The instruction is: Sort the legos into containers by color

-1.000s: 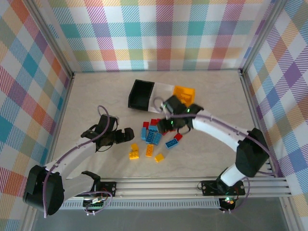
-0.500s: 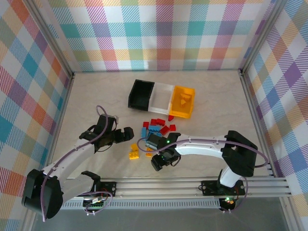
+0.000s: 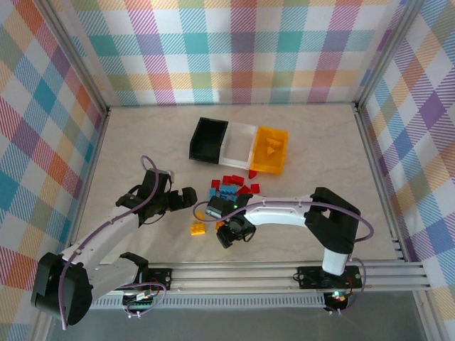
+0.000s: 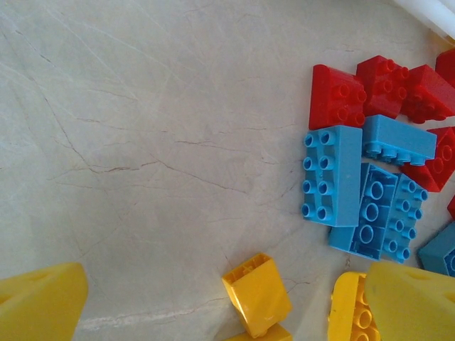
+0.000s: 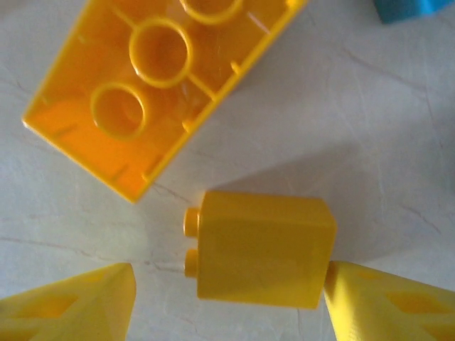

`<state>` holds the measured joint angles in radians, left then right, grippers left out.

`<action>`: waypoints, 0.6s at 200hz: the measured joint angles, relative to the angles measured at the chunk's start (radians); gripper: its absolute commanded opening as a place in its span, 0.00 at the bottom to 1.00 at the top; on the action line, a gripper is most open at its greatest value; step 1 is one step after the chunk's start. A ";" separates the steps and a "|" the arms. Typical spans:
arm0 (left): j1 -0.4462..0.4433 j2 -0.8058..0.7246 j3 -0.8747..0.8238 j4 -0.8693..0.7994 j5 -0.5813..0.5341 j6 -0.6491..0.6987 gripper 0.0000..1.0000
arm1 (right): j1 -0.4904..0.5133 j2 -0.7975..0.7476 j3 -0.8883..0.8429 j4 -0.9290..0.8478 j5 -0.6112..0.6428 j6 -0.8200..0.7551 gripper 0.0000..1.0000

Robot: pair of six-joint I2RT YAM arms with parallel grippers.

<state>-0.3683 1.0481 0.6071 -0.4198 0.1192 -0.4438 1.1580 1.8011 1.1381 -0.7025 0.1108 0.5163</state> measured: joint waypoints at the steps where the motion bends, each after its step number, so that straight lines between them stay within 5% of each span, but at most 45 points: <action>1: 0.000 0.000 0.000 0.000 0.000 0.000 1.00 | 0.000 0.002 0.002 0.000 0.000 0.000 0.69; 120: 0.012 0.005 0.000 0.003 0.000 0.014 1.00 | -0.005 0.033 0.020 -0.018 0.029 -0.004 0.42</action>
<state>-0.3565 1.0534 0.6067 -0.4168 0.1192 -0.4297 1.1534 1.8339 1.1580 -0.7204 0.1394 0.5125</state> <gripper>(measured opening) 0.999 0.431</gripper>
